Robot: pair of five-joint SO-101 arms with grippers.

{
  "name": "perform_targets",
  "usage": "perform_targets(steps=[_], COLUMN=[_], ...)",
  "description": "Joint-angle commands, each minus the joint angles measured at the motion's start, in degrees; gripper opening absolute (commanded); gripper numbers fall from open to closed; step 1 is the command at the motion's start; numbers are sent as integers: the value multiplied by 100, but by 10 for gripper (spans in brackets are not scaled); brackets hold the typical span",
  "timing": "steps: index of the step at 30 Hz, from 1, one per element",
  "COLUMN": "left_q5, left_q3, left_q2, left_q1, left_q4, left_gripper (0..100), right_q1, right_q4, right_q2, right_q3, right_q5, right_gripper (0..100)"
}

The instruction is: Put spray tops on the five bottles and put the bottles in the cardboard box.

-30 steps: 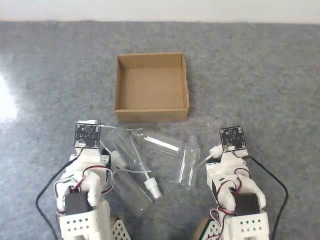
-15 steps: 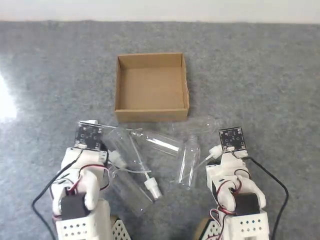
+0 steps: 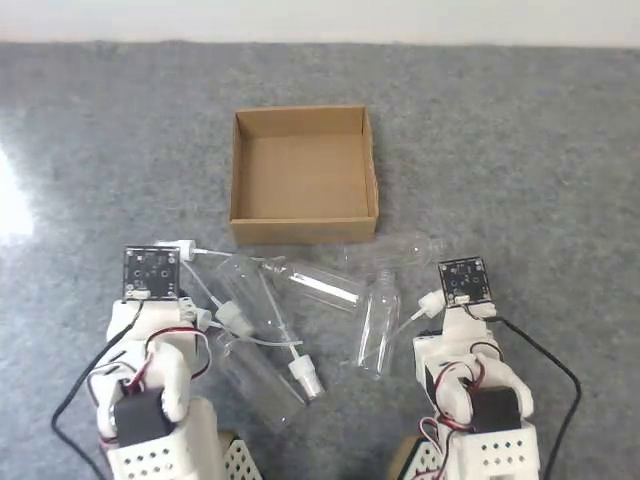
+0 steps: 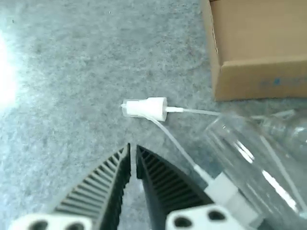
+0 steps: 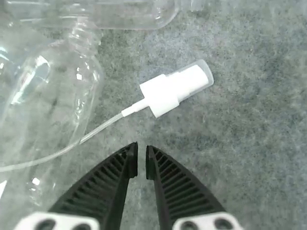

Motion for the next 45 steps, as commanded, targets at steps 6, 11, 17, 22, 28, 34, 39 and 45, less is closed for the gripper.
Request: perform_targets(steps=[6,11,17,22,28,34,39,45], left_q5=[105,369,431,422,422,422,413,413], left_q3=[-224,-154,-154,-145,-145,-145,-48,4], left_q2=[-97,-97,-97,-97,-97,-97,-97,-97], left_q1=[-70,-70,-79,-79,-79,-79,-79,-79], left_q4=[-211,-264,-264,-255,-264,-264,-396,-484], left_gripper=[13,13,13,13,13,13,13,13], right_q1=[2492,2888,2888,2888,2888,2712,2255,1745], right_q4=[66,-57,-242,-242,-242,-400,-242,-101], right_q2=[-48,-57,-57,-57,-57,-4,22,31], right_q3=[-1046,-1196,-1556,-1908,-2259,-2848,-3411,-3903], right_q5=[-18,18,985,1222,1714,2127,2110,2110], right_gripper=[6,6,6,6,6,6,6,45])
